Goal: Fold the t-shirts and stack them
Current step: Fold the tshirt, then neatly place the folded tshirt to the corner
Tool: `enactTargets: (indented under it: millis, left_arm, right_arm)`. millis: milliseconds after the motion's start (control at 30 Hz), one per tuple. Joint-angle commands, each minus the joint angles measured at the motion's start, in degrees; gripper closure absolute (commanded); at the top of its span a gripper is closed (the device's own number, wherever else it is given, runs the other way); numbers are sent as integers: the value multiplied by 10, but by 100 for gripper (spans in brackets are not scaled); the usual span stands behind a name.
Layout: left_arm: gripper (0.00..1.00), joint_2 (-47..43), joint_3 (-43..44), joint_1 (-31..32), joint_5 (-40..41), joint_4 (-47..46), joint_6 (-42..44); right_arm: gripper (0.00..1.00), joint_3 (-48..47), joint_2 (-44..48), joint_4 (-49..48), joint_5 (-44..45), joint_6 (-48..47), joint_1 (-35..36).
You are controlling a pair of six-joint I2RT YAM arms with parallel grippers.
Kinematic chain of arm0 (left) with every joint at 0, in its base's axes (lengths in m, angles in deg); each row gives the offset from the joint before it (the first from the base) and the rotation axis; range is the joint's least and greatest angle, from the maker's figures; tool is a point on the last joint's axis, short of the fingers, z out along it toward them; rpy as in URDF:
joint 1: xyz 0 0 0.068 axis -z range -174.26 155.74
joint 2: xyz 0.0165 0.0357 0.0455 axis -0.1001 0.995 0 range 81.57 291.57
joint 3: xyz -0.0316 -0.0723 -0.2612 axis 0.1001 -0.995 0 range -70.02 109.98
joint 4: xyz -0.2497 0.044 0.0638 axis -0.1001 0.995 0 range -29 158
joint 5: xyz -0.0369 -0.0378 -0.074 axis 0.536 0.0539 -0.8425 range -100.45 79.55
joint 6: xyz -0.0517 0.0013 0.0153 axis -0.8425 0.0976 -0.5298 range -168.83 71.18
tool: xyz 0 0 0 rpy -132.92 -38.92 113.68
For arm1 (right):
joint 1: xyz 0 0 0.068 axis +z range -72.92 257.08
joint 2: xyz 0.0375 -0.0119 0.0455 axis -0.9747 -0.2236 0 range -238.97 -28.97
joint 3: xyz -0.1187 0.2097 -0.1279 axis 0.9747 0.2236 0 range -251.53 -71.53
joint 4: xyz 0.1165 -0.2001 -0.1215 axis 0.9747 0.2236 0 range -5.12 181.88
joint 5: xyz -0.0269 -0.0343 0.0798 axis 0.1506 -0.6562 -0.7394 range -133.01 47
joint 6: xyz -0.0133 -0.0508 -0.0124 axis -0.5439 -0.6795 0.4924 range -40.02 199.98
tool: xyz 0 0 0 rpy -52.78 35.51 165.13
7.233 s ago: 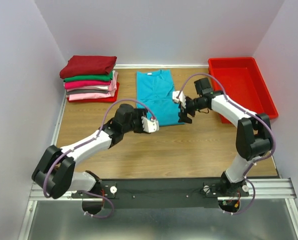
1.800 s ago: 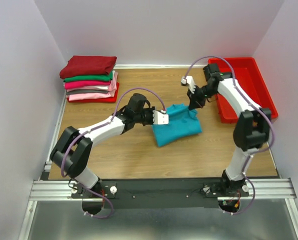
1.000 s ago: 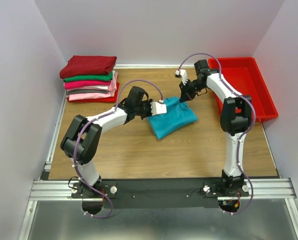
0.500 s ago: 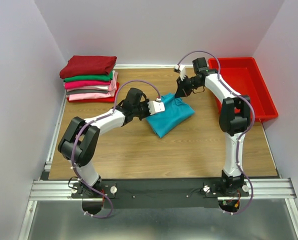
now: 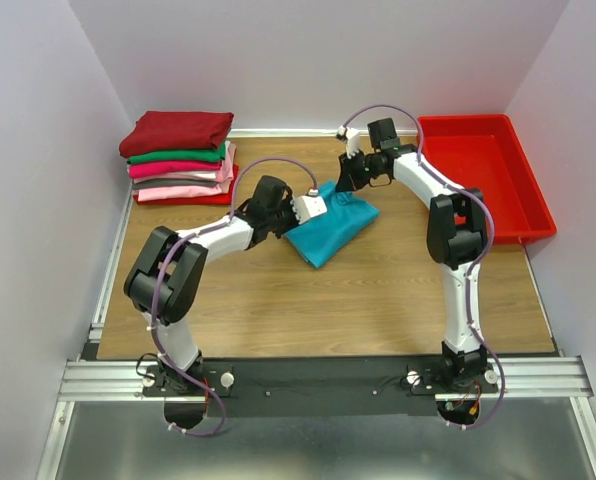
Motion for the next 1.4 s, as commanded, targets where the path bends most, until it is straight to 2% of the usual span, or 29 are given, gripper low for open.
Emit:
enactTargets:
  millis: [0, 33, 67, 100, 133, 167, 200, 233, 333, 433, 500, 633, 667, 767, 867, 933, 1067, 1200, 1233, 1300, 1367]
  left_arm:
    - [98, 13, 30, -8, 98, -21, -75]
    - [85, 16, 35, -10, 132, -33, -112]
    - [56, 28, 55, -12, 221, -36, -148]
    - [48, 35, 66, -15, 262, -35, -179]
    - [43, 38, 77, -17, 293, -23, -233]
    - [41, 40, 86, -20, 302, -19, -247]
    - [10, 38, 97, -23, 306, -19, -266]
    - [4, 34, 104, -27, 319, -19, -307]
    - [4, 16, 129, -31, 357, -5, -337]
    - [5, -36, 124, -37, 365, 5, -370]
    - [2, -107, 98, -53, 329, 16, -420]
    - [2, -167, 32, -87, 242, 51, -520]
    - [2, -192, 14, -99, 172, 53, -538]
    - [2, -251, -77, -119, 57, 24, -594]
    - [12, -291, -179, -119, -26, -59, -660]
    - [16, -294, -197, -118, -53, -79, -686]
    - [18, -297, -234, -96, -76, -108, -704]
    - [18, -272, -247, -72, -67, -138, -747]
    - [17, -254, -255, -70, -63, -159, -762]
    - [17, -232, -261, -69, -44, -175, -793]
    - [16, -192, -259, -69, -32, -194, -826]
  right_arm:
    - [61, -24, -16, -70, 80, 83, 8]
    - [53, -27, -16, -80, 96, 99, 11]
    - [39, -29, -16, -102, 119, 142, 16]
    - [33, -33, -15, -112, 145, 162, 19]
    - [26, -36, -9, -118, 181, 172, 21]
    - [21, -35, -3, -125, 202, 202, 25]
    - [16, -31, 3, -130, 221, 210, 25]
    - [7, -27, 11, -132, 245, 213, 25]
    - [1, 21, 51, -144, 263, 206, 23]
    - [1, 92, 87, -144, 208, 209, 8]
    - [1, 150, 109, -144, 175, 212, 1]
    - [0, 207, 125, -144, 127, 213, -4]
    - [0, 220, 126, -144, 122, 213, -6]
    - [3, 223, 114, -143, 113, 219, -20]
    - [20, 220, 92, -142, 93, 222, -30]
    - [27, 220, 84, -143, 90, 214, -30]
    - [27, 211, 66, -143, 127, 198, -30]
    - [31, 183, 30, -140, 104, 217, -31]
    - [38, 178, 24, -137, 83, 220, -31]
    - [45, 183, 18, -135, 64, 225, -32]
    - [63, 199, 17, -135, 41, 229, -31]
